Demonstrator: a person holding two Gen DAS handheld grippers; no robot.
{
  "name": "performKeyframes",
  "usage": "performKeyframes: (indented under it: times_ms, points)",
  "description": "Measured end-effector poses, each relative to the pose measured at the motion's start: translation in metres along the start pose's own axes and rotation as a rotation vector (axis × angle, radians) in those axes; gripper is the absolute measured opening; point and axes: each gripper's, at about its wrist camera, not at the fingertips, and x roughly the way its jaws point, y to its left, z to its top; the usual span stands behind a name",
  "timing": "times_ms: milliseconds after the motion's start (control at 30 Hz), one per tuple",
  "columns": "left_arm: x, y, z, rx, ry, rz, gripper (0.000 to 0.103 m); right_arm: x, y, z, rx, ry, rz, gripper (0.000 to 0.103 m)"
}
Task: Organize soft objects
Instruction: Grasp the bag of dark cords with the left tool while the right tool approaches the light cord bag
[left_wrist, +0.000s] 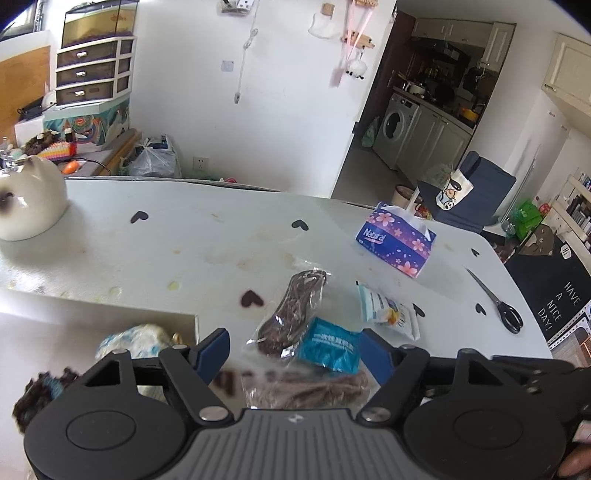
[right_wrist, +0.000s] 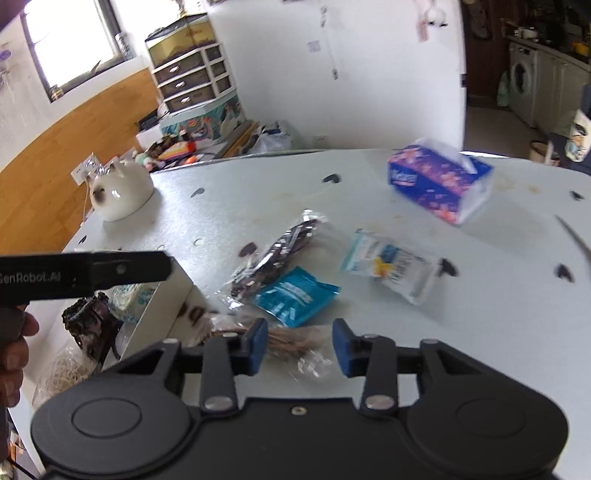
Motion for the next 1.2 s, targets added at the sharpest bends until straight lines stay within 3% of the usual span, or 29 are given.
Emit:
performKeyframes:
  times_ms: [233, 400, 533, 833, 967, 1100, 1200]
  points:
    - [0.043, 0.002, 0.02, 0.042, 0.041, -0.003, 0.071, 0.053, 0.018, 0.006, -0.052, 0.05, 0.017, 0.029]
    - [0.073, 0.003, 0.027, 0.06, 0.081, -0.031, 0.068, 0.068, 0.02, -0.016, -0.108, 0.094, -0.001, 0.028]
    - [0.1, 0.002, 0.029, 0.076, 0.13, -0.045, 0.066, 0.056, 0.026, -0.04, -0.235, 0.056, -0.027, 0.028]
    - [0.143, 0.004, 0.027, 0.085, 0.207, -0.017, 0.055, 0.027, 0.006, -0.059, -0.208, 0.093, -0.031, 0.027]
    - [0.143, 0.004, 0.022, 0.089, 0.212, -0.02, 0.049, 0.014, -0.001, -0.073, -0.202, 0.11, -0.051, 0.027]
    - [0.133, 0.001, 0.016, 0.078, 0.217, -0.049, 0.031, 0.002, -0.007, -0.082, -0.141, 0.15, -0.068, 0.027]
    - [0.121, -0.001, 0.007, 0.068, 0.228, -0.063, 0.027, -0.005, -0.007, -0.084, -0.108, 0.208, -0.053, 0.033]
